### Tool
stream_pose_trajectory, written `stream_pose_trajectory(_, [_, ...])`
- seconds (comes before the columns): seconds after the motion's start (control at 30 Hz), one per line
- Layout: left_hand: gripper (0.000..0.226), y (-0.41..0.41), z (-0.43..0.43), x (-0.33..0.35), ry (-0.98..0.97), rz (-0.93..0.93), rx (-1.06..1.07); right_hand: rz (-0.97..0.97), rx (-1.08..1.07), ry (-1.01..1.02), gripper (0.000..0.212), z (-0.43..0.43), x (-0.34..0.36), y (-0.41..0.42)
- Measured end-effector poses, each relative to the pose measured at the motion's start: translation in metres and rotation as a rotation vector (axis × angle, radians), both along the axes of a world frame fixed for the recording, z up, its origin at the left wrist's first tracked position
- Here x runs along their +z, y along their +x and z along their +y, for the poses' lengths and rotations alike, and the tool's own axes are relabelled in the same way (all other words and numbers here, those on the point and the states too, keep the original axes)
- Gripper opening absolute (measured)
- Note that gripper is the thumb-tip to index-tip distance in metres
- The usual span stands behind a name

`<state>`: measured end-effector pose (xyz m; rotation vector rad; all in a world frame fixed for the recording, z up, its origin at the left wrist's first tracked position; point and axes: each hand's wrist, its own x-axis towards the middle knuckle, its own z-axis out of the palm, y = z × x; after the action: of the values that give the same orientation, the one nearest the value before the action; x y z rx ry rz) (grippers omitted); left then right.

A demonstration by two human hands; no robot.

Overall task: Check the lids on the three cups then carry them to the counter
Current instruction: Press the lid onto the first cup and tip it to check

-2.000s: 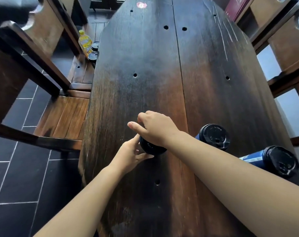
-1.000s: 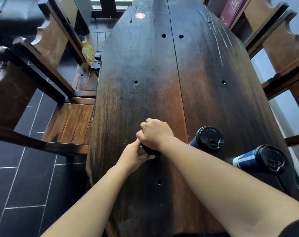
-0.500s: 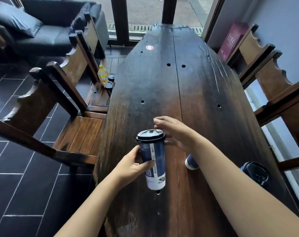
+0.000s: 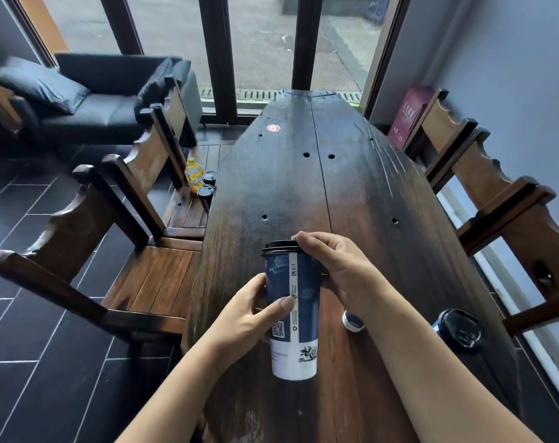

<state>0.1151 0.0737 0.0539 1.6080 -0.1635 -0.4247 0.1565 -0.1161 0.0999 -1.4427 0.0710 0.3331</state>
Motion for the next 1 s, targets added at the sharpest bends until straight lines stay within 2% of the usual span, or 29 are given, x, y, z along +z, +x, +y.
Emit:
stream_pose_trajectory(0.13, [0.056,0.002,0.003,0.006,0.004,-0.020,-0.018,-0.004,-0.040,-0.012,0.049,0.003,0.006,-0.001])
stream_pose_trajectory(0.37, [0.056,0.002,0.004,0.007,0.002,-0.007,-0.019,0.008,-0.052,-0.012,0.056,0.005,0.006,-0.003])
stream_pose_trajectory(0.5, [0.058,0.002,0.002,0.005,-0.027,-0.013,-0.002,0.008,-0.128,0.016,0.075,0.004,-0.004,-0.009])
stream_pose_trajectory(0.63, [0.062,0.001,-0.001,-0.001,-0.120,0.017,0.104,0.085,-0.107,0.064,0.098,0.000,-0.025,-0.033])
stream_pose_trajectory(0.7, [0.064,0.001,-0.004,-0.004,-0.192,0.050,0.184,0.137,-0.135,0.061,0.094,-0.001,-0.038,-0.048])
stream_pose_trajectory(0.87, [0.069,0.003,-0.011,-0.009,-0.359,0.145,0.330,0.246,-0.167,0.173,0.061,-0.002,-0.058,-0.080])
stream_pose_trajectory(0.9, [0.073,0.004,-0.012,-0.010,-0.376,0.159,0.350,0.251,-0.168,0.209,0.064,0.000,-0.061,-0.084])
stream_pose_trajectory(1.0, [0.092,0.006,-0.013,-0.013,-0.409,0.185,0.369,0.204,-0.247,0.272,0.096,0.003,-0.063,-0.087])
